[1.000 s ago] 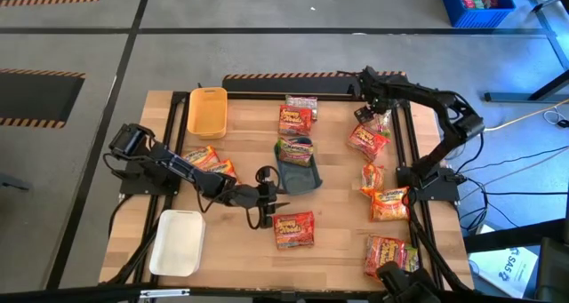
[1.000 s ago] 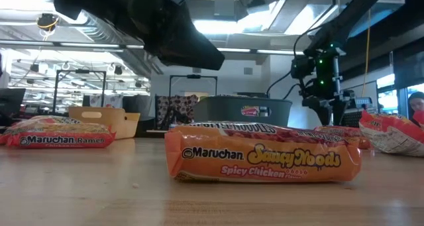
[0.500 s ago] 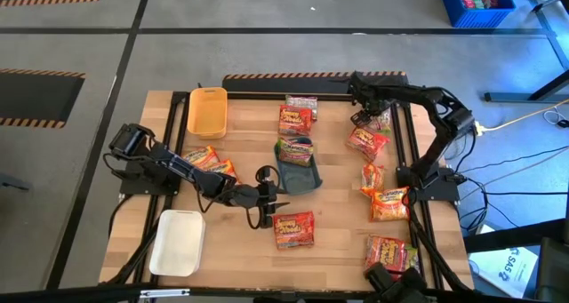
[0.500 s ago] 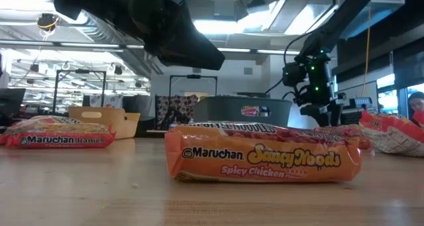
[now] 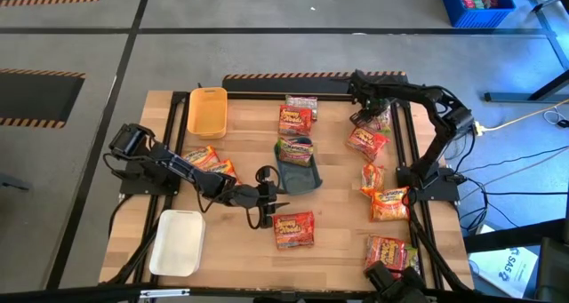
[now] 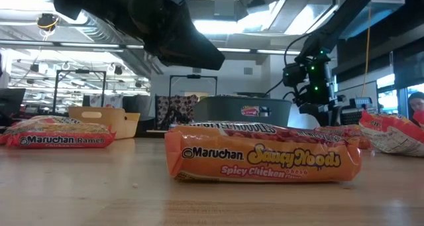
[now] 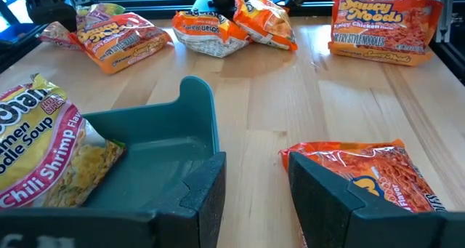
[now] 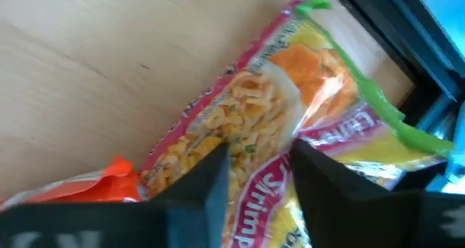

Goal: Sort Maruchan noodles
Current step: Put the green noodles into the blue bin

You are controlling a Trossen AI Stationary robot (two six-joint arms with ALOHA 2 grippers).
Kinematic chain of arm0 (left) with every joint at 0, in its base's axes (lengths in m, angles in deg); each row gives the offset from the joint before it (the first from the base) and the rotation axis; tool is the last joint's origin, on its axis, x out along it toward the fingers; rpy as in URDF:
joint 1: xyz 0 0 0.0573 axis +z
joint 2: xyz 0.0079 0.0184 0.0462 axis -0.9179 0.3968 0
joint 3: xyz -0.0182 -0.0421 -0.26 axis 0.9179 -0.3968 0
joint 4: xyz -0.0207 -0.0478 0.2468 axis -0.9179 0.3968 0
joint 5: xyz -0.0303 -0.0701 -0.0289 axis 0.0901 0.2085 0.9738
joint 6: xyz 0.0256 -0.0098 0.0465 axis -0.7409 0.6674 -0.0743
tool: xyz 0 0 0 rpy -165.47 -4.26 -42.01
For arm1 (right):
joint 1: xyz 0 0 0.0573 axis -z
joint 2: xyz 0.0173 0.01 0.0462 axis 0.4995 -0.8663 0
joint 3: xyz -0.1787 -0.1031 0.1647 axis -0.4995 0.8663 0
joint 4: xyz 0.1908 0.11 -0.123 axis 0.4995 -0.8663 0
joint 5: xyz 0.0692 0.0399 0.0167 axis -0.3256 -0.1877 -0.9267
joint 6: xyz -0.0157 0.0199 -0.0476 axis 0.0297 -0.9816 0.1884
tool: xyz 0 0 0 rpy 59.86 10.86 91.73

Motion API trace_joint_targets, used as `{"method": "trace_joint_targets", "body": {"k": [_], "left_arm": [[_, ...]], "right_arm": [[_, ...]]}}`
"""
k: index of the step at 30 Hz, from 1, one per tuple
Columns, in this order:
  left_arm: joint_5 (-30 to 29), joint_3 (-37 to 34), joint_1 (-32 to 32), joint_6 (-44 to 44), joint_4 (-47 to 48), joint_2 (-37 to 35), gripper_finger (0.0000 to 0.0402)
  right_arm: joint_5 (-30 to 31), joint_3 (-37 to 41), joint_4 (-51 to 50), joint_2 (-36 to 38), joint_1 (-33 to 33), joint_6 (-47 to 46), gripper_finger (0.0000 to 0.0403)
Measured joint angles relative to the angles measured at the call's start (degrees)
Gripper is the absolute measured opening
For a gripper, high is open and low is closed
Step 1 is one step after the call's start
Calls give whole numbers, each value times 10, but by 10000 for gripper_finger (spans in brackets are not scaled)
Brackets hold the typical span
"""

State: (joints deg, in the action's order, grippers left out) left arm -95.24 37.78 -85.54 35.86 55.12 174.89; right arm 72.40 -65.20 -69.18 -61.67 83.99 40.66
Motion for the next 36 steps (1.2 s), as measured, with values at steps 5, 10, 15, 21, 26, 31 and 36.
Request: {"method": "trace_joint_targets", "body": {"k": [5, 10, 15, 21, 26, 31, 36], "left_arm": [[0, 0, 0, 0, 0, 0, 143], [0, 0, 0, 0, 0, 0, 143], [0, 0, 0, 0, 0, 0, 143], [0, 0, 0, 0, 0, 0, 143], [-2, 0, 0, 0, 0, 0, 143], [-2, 0, 0, 0, 0, 0, 143], [-2, 0, 0, -1, 0, 0, 143]], "right_arm": [[0, 1, 6, 0, -1, 4, 61], [9, 1, 10, 0, -1, 17, 23], [25, 1, 13, -1, -1, 24, 4], [40, 2, 16, 0, -1, 41, 1], [27, 4, 17, 24, 0, 48, 0], [-4, 4, 18, 76, 0, 54, 1], [-28, 3, 17, 129, -18, 61, 1]]}}
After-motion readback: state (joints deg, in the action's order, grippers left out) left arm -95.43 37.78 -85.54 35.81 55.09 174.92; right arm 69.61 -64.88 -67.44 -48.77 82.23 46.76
